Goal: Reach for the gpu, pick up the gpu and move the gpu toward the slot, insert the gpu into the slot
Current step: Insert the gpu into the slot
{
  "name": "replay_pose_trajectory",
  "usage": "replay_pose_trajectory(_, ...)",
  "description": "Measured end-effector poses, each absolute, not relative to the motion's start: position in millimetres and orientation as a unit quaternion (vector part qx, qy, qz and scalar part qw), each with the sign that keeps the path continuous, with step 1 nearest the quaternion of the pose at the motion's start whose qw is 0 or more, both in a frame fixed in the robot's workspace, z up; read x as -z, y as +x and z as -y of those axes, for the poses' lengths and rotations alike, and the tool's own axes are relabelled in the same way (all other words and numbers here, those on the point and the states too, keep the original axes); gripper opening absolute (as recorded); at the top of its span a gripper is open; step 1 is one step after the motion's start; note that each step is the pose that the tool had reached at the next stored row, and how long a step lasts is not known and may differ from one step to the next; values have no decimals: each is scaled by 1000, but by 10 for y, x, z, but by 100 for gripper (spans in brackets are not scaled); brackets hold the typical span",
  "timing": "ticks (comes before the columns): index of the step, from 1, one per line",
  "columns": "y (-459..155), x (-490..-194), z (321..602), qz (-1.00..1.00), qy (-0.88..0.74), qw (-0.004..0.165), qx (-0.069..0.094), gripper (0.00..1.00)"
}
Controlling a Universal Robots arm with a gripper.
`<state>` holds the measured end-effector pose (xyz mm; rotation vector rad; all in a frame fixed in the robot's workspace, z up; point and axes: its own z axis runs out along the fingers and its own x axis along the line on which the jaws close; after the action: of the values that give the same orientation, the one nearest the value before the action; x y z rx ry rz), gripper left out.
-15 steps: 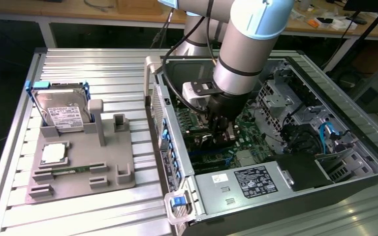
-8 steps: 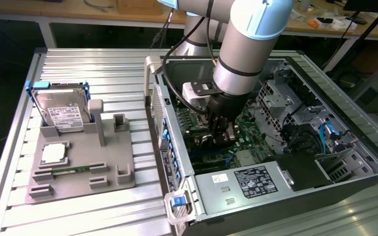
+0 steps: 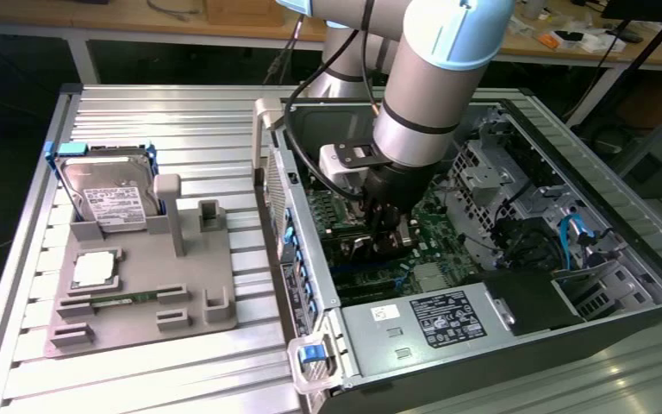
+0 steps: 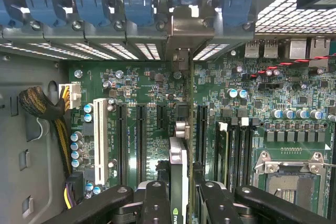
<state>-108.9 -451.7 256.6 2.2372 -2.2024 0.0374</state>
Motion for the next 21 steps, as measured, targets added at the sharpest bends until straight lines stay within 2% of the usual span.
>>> replay_pose_trajectory(21,-1090,-2575,4525,701,713,1,-12,27)
